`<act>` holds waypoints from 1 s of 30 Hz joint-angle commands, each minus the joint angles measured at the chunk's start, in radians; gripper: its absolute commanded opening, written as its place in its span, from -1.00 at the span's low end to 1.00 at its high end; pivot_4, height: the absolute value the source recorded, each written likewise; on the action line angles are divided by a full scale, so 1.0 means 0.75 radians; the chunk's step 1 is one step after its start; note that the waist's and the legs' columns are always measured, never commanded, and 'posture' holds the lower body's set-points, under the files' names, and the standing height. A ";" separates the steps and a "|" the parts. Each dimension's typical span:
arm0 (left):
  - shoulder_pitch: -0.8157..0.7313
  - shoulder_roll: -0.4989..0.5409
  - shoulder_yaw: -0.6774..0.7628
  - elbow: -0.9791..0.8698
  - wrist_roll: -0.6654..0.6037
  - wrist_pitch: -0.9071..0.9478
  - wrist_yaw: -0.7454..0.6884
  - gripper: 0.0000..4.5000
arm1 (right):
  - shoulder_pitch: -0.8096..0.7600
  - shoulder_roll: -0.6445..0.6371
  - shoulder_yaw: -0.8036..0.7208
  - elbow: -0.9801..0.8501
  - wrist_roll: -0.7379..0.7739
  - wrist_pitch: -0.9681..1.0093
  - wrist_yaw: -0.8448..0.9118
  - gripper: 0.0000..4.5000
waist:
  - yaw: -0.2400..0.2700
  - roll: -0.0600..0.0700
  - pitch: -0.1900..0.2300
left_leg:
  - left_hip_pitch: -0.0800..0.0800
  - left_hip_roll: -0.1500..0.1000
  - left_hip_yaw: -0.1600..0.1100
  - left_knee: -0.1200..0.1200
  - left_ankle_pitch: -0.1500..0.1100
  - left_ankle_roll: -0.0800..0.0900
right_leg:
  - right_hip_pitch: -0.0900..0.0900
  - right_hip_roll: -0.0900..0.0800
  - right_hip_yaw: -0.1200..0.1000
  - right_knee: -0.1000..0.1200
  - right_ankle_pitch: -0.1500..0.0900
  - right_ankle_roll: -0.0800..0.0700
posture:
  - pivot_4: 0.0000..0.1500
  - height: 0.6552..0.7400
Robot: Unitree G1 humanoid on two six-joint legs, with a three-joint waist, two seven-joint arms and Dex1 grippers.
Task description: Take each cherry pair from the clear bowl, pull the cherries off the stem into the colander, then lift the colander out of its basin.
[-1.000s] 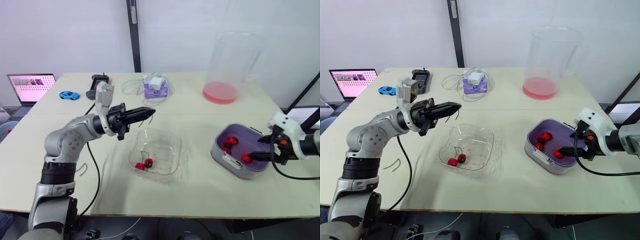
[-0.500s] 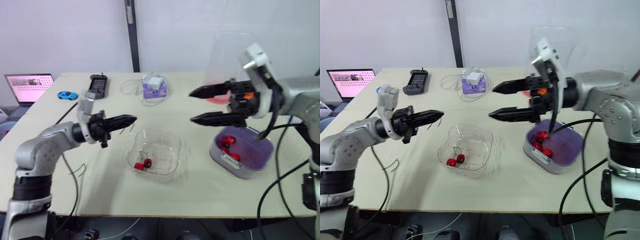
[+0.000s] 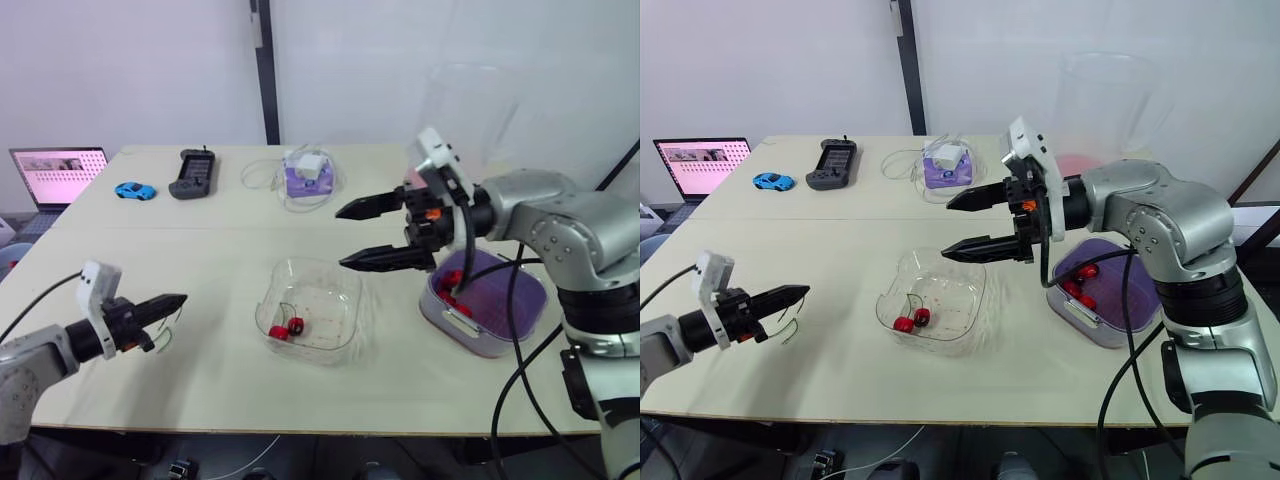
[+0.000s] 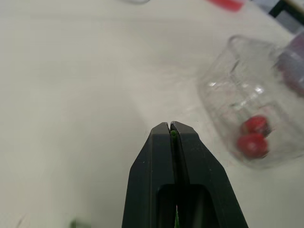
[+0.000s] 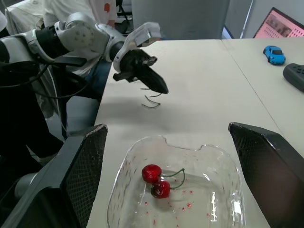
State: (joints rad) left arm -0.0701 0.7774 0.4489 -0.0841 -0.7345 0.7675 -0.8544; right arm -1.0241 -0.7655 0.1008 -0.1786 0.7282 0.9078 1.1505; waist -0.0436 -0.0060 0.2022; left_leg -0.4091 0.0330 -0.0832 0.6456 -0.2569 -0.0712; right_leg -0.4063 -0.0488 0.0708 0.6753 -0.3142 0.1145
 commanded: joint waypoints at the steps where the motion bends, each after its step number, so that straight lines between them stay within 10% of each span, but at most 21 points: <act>1: 0.041 0.003 -0.012 0.008 0.044 -0.035 0.003 -1.00 | -0.016 -0.006 -0.043 -0.038 0.004 0.003 -0.018 0.95 | 0.000 0.000 0.000 | 0.000 0.000 0.000 0.000 0.000 0.000 | 0.000 0.000 0.000 0.000 0.000 0.000 | 1.00 0.84; 7: 0.055 0.007 -0.055 0.110 0.121 -0.091 -0.007 -1.00 | 0.000 -0.020 -0.059 -0.076 0.012 0.041 -0.059 0.95 | 0.000 0.000 0.000 | 0.000 0.000 0.000 0.000 0.000 0.000 | 0.000 0.000 0.000 0.000 0.000 0.000 | 1.00 0.84; 16: -0.094 -0.019 0.067 0.176 0.015 -0.030 0.052 0.95 | 0.000 -0.007 -0.117 -0.136 0.079 0.142 -0.143 1.00 | 0.001 0.000 0.000 | 0.000 0.000 0.000 0.000 0.000 0.000 | 0.000 0.000 0.000 0.001 0.000 0.000 | 1.00 0.84; 30: -0.208 0.308 0.100 0.066 0.004 -0.196 -0.314 0.98 | 0.052 -0.063 -0.040 -0.167 -0.008 0.122 -0.179 1.00 | -0.004 -0.001 0.000 | 0.000 0.000 0.002 0.000 0.000 0.000 | -0.002 0.000 0.001 0.004 0.000 0.000 | 1.00 0.84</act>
State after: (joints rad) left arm -0.2429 0.9840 0.5443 0.0110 -0.7690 0.6918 -1.0162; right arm -0.9751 -0.8005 0.0758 -0.2781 0.7441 1.0299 1.0088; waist -0.0463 -0.0066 0.2022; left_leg -0.4088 0.0330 -0.0818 0.6447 -0.2569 -0.0713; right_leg -0.4080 -0.0486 0.0716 0.6777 -0.3144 0.1142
